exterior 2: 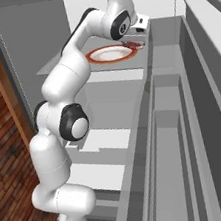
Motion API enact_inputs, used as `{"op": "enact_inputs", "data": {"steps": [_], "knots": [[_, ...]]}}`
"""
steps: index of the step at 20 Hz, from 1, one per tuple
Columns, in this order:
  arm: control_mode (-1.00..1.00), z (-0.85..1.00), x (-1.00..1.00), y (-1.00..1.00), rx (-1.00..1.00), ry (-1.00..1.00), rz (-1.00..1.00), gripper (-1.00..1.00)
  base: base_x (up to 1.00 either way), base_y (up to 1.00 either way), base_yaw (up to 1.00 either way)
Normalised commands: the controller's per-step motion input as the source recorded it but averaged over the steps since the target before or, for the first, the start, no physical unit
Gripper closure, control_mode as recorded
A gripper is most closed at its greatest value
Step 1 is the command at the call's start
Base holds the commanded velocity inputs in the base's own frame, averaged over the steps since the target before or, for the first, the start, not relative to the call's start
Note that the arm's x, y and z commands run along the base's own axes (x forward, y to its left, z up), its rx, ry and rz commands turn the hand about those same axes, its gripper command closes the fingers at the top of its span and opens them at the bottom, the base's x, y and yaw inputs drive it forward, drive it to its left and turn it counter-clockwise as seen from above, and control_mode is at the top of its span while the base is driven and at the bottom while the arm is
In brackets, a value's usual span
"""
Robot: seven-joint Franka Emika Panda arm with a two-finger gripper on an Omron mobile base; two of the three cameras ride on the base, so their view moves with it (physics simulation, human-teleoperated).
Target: Retrieve the steak from the fridge and place it on the saucepan with marinade on the stove.
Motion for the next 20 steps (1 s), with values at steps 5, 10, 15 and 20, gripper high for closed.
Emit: {"op": "enact_inputs", "data": {"steps": [5,10,15,20], "knots": [[-1.0,-0.1,0.0,0.0,0.01,0.0,-0.05,-1.0,0.0,0.0,0.0],[-1.0,-0.14,0.0,0.03,0.0,0.0,-0.02,-1.0,0.0,0.0,0.0],[-1.0,-0.25,0.0,0.2,0.0,0.0,-0.03,-1.0,0.0,0.0,0.0],[-1.0,-0.07,0.08,0.35,0.0,0.0,-0.06,1.0,0.0,0.0,0.0]]}}
